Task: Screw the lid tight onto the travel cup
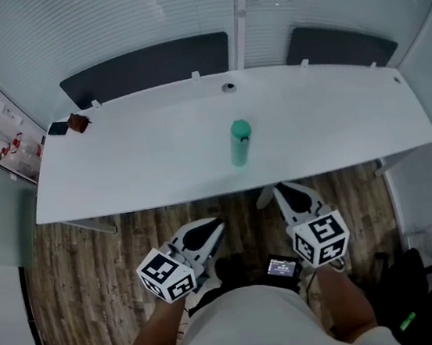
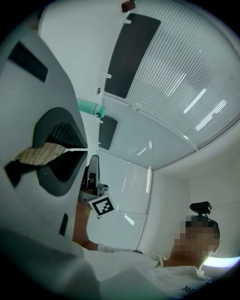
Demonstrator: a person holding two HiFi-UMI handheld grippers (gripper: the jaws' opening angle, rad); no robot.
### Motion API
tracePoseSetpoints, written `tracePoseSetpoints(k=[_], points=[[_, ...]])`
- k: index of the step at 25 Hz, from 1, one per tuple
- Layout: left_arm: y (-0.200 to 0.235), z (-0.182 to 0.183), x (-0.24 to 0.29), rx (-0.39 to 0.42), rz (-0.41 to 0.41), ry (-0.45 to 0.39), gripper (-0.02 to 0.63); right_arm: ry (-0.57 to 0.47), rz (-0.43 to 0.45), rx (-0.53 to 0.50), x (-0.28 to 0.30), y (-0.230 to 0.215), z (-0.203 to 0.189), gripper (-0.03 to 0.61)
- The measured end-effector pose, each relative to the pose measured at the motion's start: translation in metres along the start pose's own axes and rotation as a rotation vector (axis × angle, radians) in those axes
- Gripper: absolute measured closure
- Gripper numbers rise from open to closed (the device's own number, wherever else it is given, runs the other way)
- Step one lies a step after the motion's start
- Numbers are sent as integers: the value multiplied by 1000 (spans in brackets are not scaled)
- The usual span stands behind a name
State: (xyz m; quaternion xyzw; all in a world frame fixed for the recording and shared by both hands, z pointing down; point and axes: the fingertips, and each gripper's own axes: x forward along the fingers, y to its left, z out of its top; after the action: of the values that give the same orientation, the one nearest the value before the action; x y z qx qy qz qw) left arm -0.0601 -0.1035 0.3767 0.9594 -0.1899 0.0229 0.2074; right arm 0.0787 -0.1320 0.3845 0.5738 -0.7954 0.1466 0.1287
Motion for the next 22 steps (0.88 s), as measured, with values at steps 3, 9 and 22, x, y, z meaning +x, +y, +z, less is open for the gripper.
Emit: tracePoseSetpoints(k=[3, 9, 22], points=[[-15, -1, -1, -7, 24, -17, 575, 8, 22, -11, -14, -2, -1, 535], [-41, -8, 6, -7, 68, -46, 575, 8, 50, -31, -39, -10, -10, 535], [-96, -23, 4, -4, 97, -75, 575, -21, 109, -69, -88, 0, -18, 543]])
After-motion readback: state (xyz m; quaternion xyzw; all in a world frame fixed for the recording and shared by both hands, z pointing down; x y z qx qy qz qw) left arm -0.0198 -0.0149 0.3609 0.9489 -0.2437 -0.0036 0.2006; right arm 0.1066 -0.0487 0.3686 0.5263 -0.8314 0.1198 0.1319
